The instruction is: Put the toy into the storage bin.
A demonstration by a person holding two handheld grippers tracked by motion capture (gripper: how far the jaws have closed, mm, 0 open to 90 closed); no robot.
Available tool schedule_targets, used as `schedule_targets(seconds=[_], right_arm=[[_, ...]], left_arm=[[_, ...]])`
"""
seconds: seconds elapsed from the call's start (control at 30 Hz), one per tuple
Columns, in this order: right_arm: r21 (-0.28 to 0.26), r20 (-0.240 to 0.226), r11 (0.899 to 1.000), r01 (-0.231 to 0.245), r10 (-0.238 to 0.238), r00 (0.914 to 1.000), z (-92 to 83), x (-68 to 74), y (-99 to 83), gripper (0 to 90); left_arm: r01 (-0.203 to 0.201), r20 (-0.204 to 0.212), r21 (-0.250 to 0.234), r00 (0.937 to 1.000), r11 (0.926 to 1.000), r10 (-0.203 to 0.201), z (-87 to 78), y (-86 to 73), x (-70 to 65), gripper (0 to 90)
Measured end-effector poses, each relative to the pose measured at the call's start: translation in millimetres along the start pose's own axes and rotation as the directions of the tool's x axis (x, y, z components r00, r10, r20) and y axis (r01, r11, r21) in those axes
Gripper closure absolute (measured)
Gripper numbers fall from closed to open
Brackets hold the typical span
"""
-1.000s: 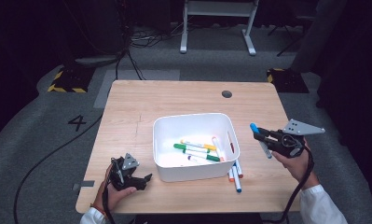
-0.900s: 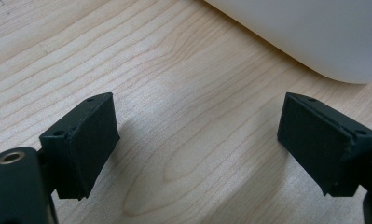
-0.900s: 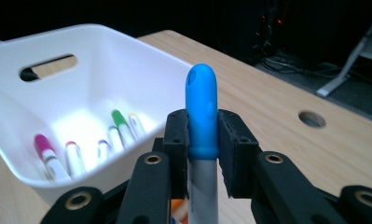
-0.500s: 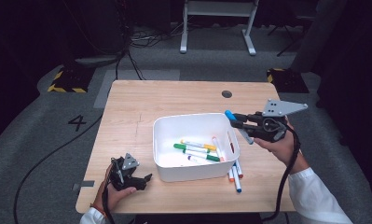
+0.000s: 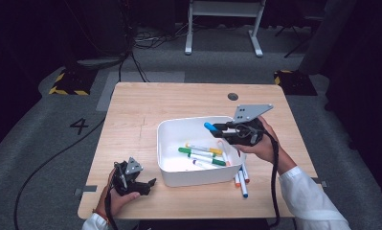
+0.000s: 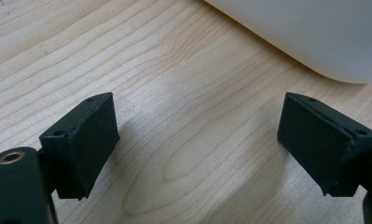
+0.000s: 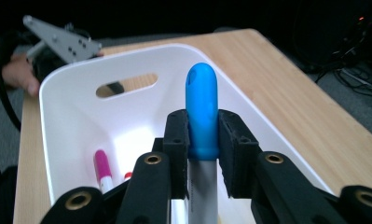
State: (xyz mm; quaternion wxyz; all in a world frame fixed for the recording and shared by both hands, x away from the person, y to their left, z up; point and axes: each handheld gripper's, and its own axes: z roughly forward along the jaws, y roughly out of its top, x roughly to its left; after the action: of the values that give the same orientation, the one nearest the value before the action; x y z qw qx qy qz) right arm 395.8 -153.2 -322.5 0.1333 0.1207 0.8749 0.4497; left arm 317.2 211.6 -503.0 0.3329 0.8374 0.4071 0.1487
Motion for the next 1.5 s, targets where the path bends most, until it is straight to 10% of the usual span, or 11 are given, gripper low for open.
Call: schedule_targets(seconds=[0.33, 0.7, 0.97, 1.23, 1.5], right_arm=[[0.181, -0.113, 0.975, 0.129, -0.109, 0.9875, 32.6, 18.8, -13.2, 74.4], [0.296, -0.230, 0.936, 0.192, -0.126, 0.9650, 40.2, 43.2, -17.7, 74.1], [0.295, -0.167, 0.945, 0.140, -0.093, 0.9816, 39.1, 38.3, -18.8, 66.2], [0.125, -0.063, 0.991, 0.038, -0.031, 0.9976, 15.4, 25.7, -25.3, 55.7], [-0.018, 0.061, 0.999, -0.027, 0.028, 0.9978, -31.6, 18.6, -33.7, 49.4]], left_arm=[[0.001, 0.000, 0.001, 1.0000, 1.0000, -0.001, -0.1, 0.0, 0.0, 12.4], [0.000, 0.000, 0.000, 1.0000, 1.0000, 0.000, 0.0, 0.0, 0.0, 12.4], [0.001, -0.001, 0.001, 1.0000, 1.0000, -0.001, -0.1, 0.0, 0.0, 12.4], [0.001, -0.001, 0.001, 1.0000, 1.0000, -0.001, -0.1, 0.0, 0.0, 12.4], [0.001, -0.001, 0.002, 1.0000, 1.0000, -0.001, -0.1, 0.1, -0.1, 12.4]])
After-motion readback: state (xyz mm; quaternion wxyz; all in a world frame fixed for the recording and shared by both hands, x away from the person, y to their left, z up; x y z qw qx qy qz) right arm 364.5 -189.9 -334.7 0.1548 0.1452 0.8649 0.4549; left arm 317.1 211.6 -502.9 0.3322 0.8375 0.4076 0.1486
